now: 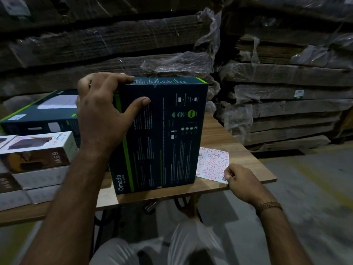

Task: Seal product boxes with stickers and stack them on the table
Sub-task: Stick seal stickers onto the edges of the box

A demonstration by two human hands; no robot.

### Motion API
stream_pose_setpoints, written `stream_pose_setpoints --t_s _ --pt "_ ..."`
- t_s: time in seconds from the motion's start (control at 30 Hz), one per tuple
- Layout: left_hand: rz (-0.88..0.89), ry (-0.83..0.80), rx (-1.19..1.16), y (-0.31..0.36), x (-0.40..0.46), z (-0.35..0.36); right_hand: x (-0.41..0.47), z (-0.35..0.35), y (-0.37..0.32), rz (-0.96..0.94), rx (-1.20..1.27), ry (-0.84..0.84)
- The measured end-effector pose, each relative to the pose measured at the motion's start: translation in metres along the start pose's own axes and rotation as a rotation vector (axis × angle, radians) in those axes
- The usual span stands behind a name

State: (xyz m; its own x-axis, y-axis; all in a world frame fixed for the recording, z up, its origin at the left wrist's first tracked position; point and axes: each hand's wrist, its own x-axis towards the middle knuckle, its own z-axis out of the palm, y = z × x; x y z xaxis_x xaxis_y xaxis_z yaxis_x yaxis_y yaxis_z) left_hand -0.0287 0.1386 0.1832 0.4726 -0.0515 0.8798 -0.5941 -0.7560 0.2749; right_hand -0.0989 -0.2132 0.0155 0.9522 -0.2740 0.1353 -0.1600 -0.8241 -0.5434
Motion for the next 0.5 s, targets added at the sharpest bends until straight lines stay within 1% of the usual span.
stream_pose_setpoints --t_s 0.17,0.27,0.37,0.5 --pt "-0.003 -0.009 0.003 0.0 -0.001 0.0 0.001 -0.008 0.001 0.037 0.109 -0.013" --pt "0.003 -0.008 0.0 0.001 -0.001 -0.001 0.004 -0.019 -0.005 0.043 0.227 -0.011" --pt "0.0 -0.01 -0.01 0.002 -0.003 -0.003 0.003 -0.034 -0.022 -0.042 0.315 0.068" --pt "0.004 -0.002 -0.012 0.006 -0.004 -0.005 0.001 -0.065 -0.06 -0.225 0.477 0.181"
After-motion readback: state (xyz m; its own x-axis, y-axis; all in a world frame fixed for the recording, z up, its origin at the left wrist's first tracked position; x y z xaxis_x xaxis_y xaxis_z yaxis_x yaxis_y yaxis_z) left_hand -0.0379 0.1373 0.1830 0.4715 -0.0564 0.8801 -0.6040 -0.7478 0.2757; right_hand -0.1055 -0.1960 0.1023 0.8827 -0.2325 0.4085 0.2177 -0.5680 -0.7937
